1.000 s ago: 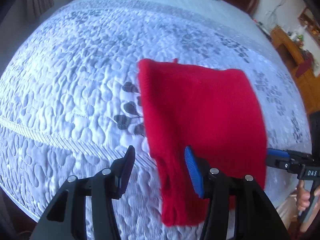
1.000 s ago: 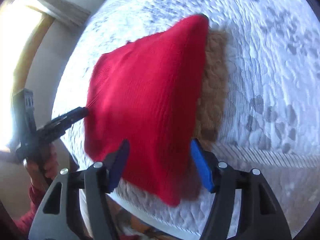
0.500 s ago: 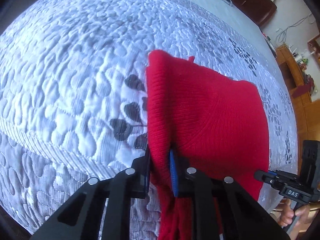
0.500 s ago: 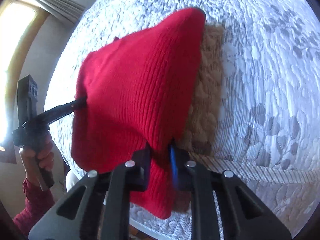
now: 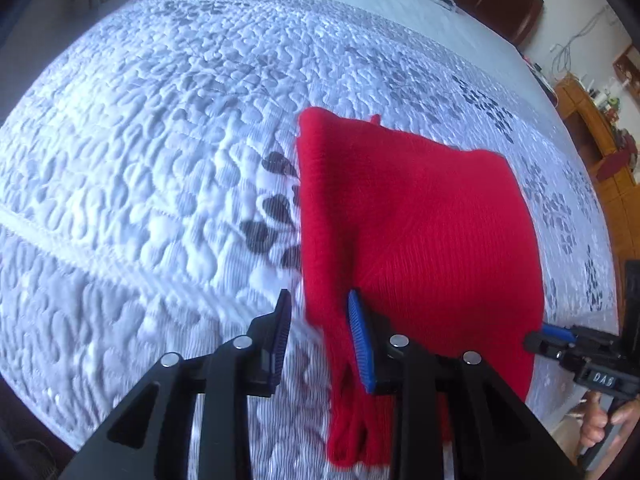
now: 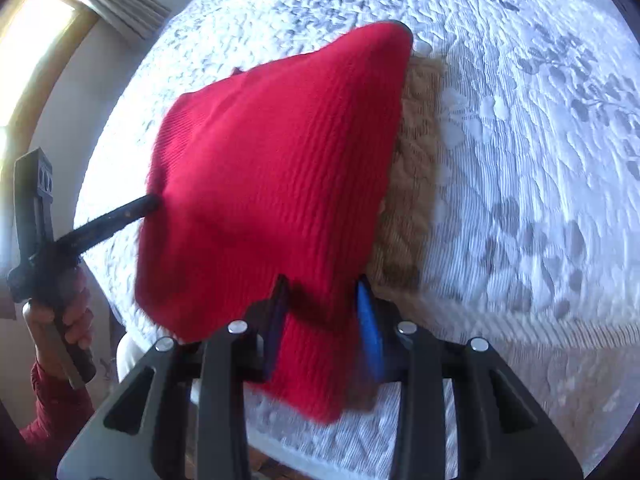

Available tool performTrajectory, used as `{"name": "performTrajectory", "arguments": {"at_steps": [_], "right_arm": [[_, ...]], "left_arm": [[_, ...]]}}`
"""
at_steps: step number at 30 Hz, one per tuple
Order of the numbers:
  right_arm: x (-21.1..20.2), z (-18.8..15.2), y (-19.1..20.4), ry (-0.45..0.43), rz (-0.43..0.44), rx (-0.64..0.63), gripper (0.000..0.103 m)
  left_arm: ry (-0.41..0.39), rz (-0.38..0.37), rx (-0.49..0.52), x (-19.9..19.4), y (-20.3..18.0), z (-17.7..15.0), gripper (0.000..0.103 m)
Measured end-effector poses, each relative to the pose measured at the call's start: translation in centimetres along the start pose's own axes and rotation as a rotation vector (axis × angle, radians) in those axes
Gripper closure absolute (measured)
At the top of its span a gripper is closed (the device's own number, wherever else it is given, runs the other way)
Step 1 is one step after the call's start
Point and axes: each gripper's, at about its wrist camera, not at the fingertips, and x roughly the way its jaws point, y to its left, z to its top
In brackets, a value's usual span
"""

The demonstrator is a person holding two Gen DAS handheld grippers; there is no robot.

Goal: Fold small clothes

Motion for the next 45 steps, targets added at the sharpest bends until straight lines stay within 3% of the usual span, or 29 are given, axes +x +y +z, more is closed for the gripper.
{"name": "performTrajectory", "arguments": {"at_steps": [2,6,8,11,14,24,31,37,41,45], "right_arm": [[-0.6,-1.3,0.2,0.008,0.009,-0.003,0.06],[-0.4,-3.8,-0.3,0.036,0.012,0.017,0.06],[0.1,-4.6,-0.5,0.051,0.01,0.027,0.06],[0.6,-5.4,-0.5,0.071,-0.024,0.033,0.061],[0.1,-5.8,-0.3,0.062,-0.022,0.026,0.061],[1.4,-6.2,-0.2,0.068,-0.055,0.009,0.062],[-0.4,-5.9,0.0,0.033,-0.097,0.001,0.061],[-2.8,-4.9,1.1,-0.038,-0.135,-0.015,0.061],[-3.2,-4.3,1.7,-0.054,-0.149,-0.02,0.061],[-2.6,-3.9,2.4,-0.054,-0.163,-0.023,0.061]], "left_arm": [[0.021,-0.004,0.04,-0.7,-0.7,-1.8,0.07],[0.046,0.011,0.095,-0.8,-1.8,-4.9,0.07],[0.054,0.024,0.105,-0.5,-2.2,-5.9,0.075],[0.064,0.025,0.102,-0.2,-2.2,-6.3,0.089],[0.073,0.039,0.105,-0.5,-1.7,-6.0,0.095],[0.066,0.044,0.102,0.4,-1.6,-6.6,0.095],[0.031,0.07,0.082,-1.6,-1.5,-6.3,0.08],[-0.027,0.108,0.114,-3.7,-3.0,-6.0,0.076],[-0.064,0.112,0.125,-4.8,-3.9,-6.0,0.065],[-0.069,0.104,0.122,-4.9,-4.1,-6.0,0.065]]}}
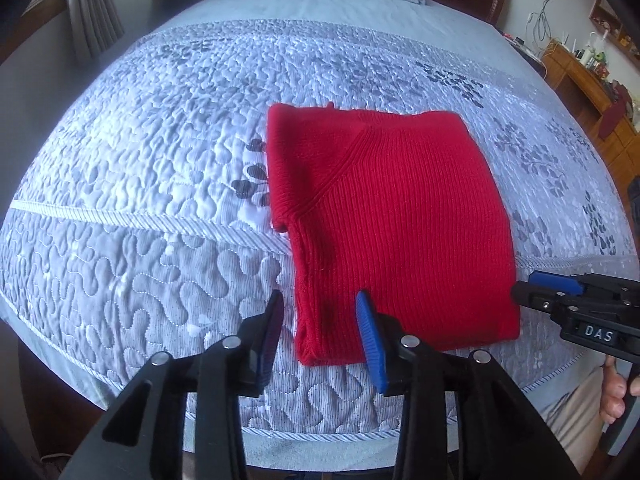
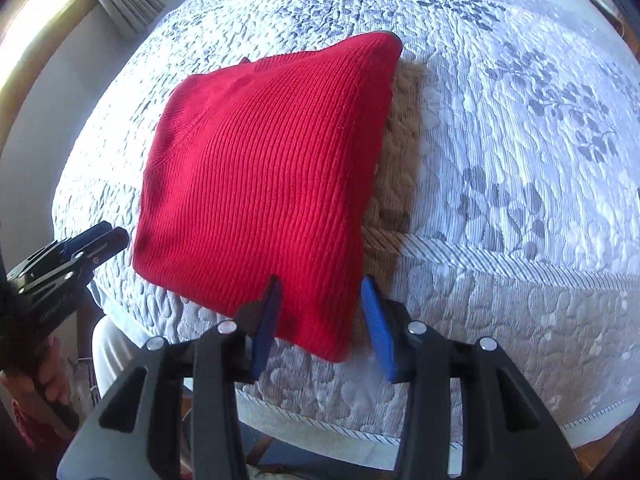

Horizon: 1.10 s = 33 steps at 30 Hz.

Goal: Fold small clothes

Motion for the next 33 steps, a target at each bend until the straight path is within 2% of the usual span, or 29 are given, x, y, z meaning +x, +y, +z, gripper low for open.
{"name": "performTrajectory", "arguments": {"at_steps": [20,30,33], "right_arm": [[4.6,0.2,0.3,0.054,-0.05,-0.002,0.059],[4.4,0.2,-0.1,0.049,-0.035,0.002,0.056],[4.0,0.3,-0.1,0.043,-0.035,0.001,0.056]], "left_arm": [[0.061,0.002,-0.006,4.6,1.0,-1.0,0.062],[0.043,0.006,0.012,3.9,0.7,-0.6,0.061],[0.037,0.004,0.016,3.6,0.6,-0.3,0.058]]}}
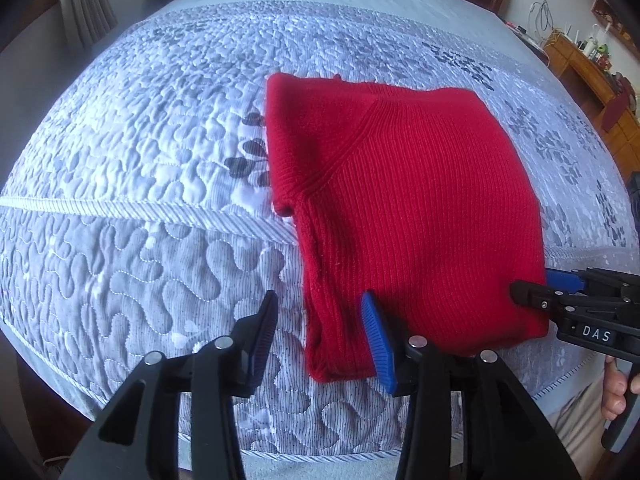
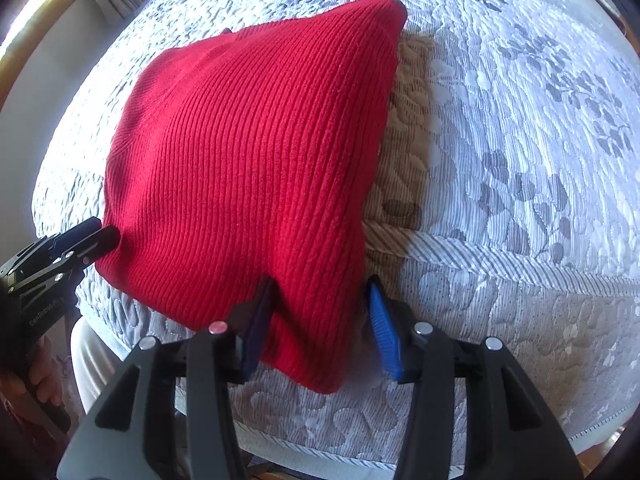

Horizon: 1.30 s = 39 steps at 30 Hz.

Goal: Fold small clothes

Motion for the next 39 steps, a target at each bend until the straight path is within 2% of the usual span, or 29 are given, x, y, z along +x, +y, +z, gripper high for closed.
{"name": "performTrajectory", "arguments": {"at_steps": [3,5,7,11,14,19,22,27,29,33,35,36,37,39], "right_arm": [[-0.8,0.2,0.0,-0.012,-0.001,-0.006,0.054],[-1.3,0.6,0.0,-0.022,0.004,-0.002,0.051],[-2.0,1.1,-0.1,-0.034,0.012,0.002,0.051],[-3.7,2.7,-0.3,-0.074,-0.01,-0.014,0.049],[-4.3,4.4,-0.4,-0.091,-0.017,-0.027,0.043],[-3.2,7.0,-0.9,-0.074,0.004,-0.035,0.036],[-2.0,7.8,-1.2,-0.053,0.02,-0.023,0.036],[-0.4,8.5,-1.7,-0.023,0.048,-0.026,0.034],[-0.1,8.6,-1.9,-0.017,0.073,-0.017,0.034],[0.8,9.1,-2.4,-0.001,0.124,-0.005,0.034],[1.3,9.3,-2.6,0.009,0.142,-0.004,0.034],[1.4,9.4,-2.6,0.013,0.148,-0.001,0.033],[1.6,9.4,-2.6,0.016,0.154,0.001,0.033],[1.8,9.5,-2.5,0.019,0.16,-0.003,0.031]], "left_arm": [[-0.01,-0.005,0.006,-0.5,-0.2,0.4,0.052],[-0.019,-0.012,0.01,-1.0,-0.3,0.9,0.038],[-0.032,-0.019,0.012,-1.5,-0.3,1.5,0.032],[-0.043,-0.045,-0.016,-2.1,0.6,3.7,0.023],[-0.037,-0.049,-0.029,-1.5,1.5,5.6,0.021],[0.045,-0.142,-0.075,1.6,3.1,8.0,0.021],[0.083,-0.194,-0.077,3.2,3.2,8.8,0.021],[0.154,-0.326,-0.099,5.9,2.6,9.4,0.021],[0.181,-0.354,-0.116,7.4,2.5,9.5,0.018],[0.175,-0.401,-0.141,8.0,2.7,10.0,0.017],[0.181,-0.413,-0.133,8.0,2.6,10.0,0.028],[0.182,-0.408,-0.133,8.0,2.7,10.0,0.031],[0.183,-0.413,-0.132,8.0,2.7,9.9,0.038],[0.186,-0.432,-0.146,8.1,3.1,9.9,0.043]]}}
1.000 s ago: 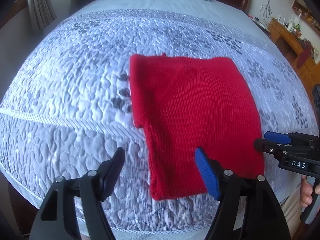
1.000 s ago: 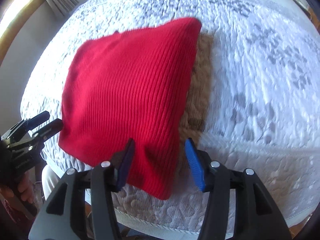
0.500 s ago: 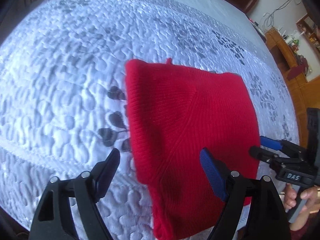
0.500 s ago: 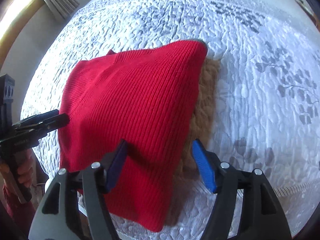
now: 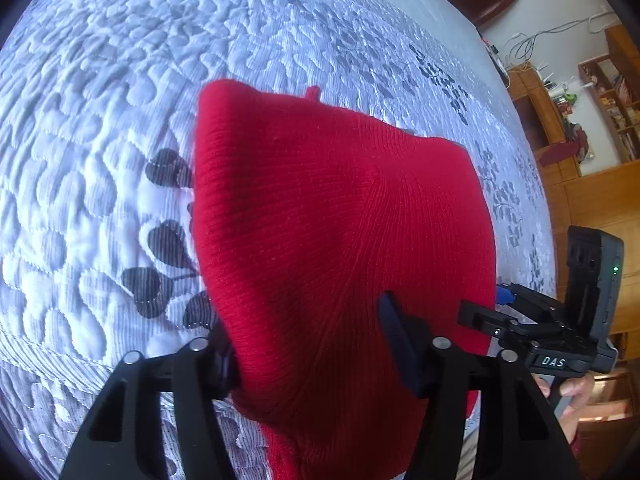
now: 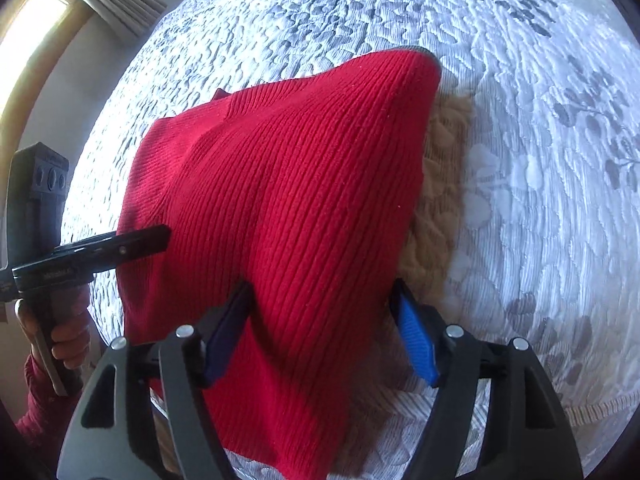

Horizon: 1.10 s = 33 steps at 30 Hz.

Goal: Fold small clothes

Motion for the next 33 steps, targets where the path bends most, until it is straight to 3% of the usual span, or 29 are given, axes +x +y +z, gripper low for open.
{"name": "performTrajectory", "arguments": {"at_steps": [1,3,4,5,8,10,13,14,22,27,33], "right_arm": [[0.2,0.0,0.0,0.003,0.003,0.001,0.031],[0.8,0.2,-0.2,0.013,0.028,0.018,0.03],[0.9,0.2,-0.2,0.015,0.035,0.022,0.03],[1.1,0.3,-0.3,0.016,0.046,0.028,0.03],[1.3,0.4,-0.4,0.018,0.056,0.032,0.032],[1.2,0.3,-0.4,0.016,0.064,0.032,0.043],[0.4,0.0,-0.3,-0.002,0.078,0.02,0.058],[0.0,-0.2,-0.3,-0.009,0.086,0.021,0.059],[-4.2,-1.0,-1.5,-0.045,0.145,0.014,0.065],[-8.8,-1.3,-5.0,-0.085,0.138,0.019,0.065],[-15.3,0.1,-11.0,-0.168,0.054,0.006,0.065]], "left_arm": [[0.001,-0.013,-0.007,0.1,0.2,0.0,0.043],[0.004,-0.064,-0.021,0.5,0.8,0.1,0.033],[0.011,-0.124,-0.013,0.9,1.0,0.2,0.015],[0.014,-0.152,0.008,1.2,0.7,0.3,0.007],[0.01,-0.066,0.048,1.6,-1.0,0.2,0.007],[-0.003,-0.027,0.057,1.6,-1.7,0.2,0.015],[-0.007,-0.09,-0.016,0.8,-0.9,0.3,0.067],[-0.006,-0.115,-0.047,0.5,-0.5,0.4,0.07],[-0.068,-0.135,0.004,-2.0,-4.5,-0.5,0.074],[-0.094,-0.183,0.068,-2.3,-10.6,-0.1,0.075],[-0.139,-0.21,0.163,-0.4,-19.6,2.1,0.074]]}}
